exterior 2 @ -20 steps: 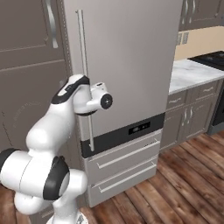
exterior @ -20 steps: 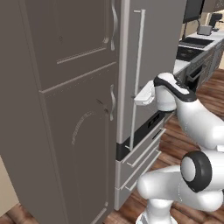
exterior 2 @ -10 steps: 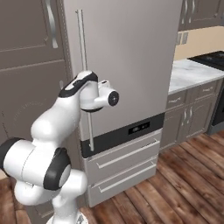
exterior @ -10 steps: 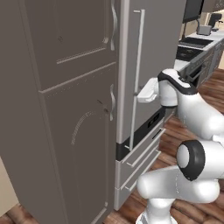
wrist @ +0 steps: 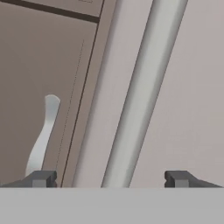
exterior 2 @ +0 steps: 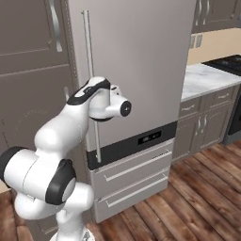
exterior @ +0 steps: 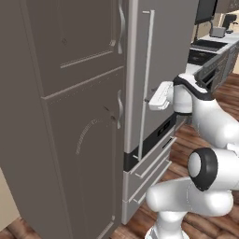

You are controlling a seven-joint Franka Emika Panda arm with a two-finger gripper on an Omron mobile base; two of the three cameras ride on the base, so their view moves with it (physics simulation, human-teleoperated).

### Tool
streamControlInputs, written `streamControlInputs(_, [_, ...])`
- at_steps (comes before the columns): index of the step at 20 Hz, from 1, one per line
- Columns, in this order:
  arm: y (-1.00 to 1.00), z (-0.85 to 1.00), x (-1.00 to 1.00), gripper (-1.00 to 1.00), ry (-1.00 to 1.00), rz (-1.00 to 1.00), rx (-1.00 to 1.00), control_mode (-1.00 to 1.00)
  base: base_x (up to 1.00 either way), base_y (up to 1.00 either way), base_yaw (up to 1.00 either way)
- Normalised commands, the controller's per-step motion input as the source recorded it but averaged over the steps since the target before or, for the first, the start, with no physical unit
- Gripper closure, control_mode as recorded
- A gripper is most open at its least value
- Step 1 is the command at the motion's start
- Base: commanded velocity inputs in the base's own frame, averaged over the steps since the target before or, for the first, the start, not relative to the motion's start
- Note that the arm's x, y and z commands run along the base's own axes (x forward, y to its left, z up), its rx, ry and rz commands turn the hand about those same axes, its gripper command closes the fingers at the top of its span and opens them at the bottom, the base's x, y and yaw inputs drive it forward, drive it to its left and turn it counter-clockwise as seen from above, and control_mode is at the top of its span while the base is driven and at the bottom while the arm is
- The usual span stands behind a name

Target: Open the fridge, grab two sodas, and place both sodas inside the bowl with ice on the dining counter.

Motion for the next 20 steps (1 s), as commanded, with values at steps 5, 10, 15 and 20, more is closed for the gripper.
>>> streamControlInputs(5, [0.09,0.00,0.17,-1.00,-0.01,0.00,0.00,-1.00,0.00,0.00,0.00])
streamControlInputs(10, [0.27,0.00,0.25,-1.00,0.00,0.00,0.00,-1.00,0.00,0.00,0.00])
streamControlInputs(15, [0.43,-0.01,0.26,1.00,0.01,0.00,-0.01,-1.00,0.00,0.00,0.00])
streamControlInputs(20, [0.20,0.00,0.05,1.00,0.02,0.00,-0.04,-1.00,0.00,0.00,0.00])
